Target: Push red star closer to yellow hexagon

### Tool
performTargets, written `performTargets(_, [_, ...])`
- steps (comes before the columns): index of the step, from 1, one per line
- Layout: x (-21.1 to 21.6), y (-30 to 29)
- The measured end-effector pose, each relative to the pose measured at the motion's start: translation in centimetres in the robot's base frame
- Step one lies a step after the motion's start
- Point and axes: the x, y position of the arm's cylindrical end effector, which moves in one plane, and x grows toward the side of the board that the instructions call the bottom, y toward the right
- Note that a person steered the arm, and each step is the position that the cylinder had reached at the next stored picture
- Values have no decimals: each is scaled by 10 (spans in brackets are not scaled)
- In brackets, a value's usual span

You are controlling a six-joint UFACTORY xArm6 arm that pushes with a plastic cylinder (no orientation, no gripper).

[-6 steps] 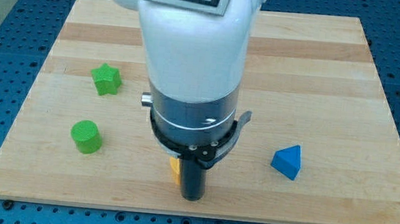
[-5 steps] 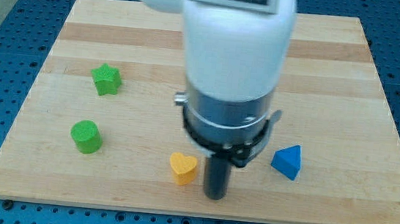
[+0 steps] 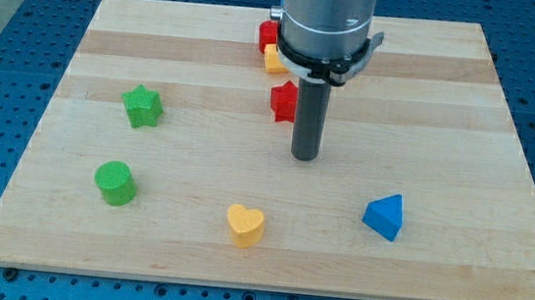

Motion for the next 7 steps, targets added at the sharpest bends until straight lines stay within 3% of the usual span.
performTargets(5, [-65,-63])
performTargets(7, [-46,-64])
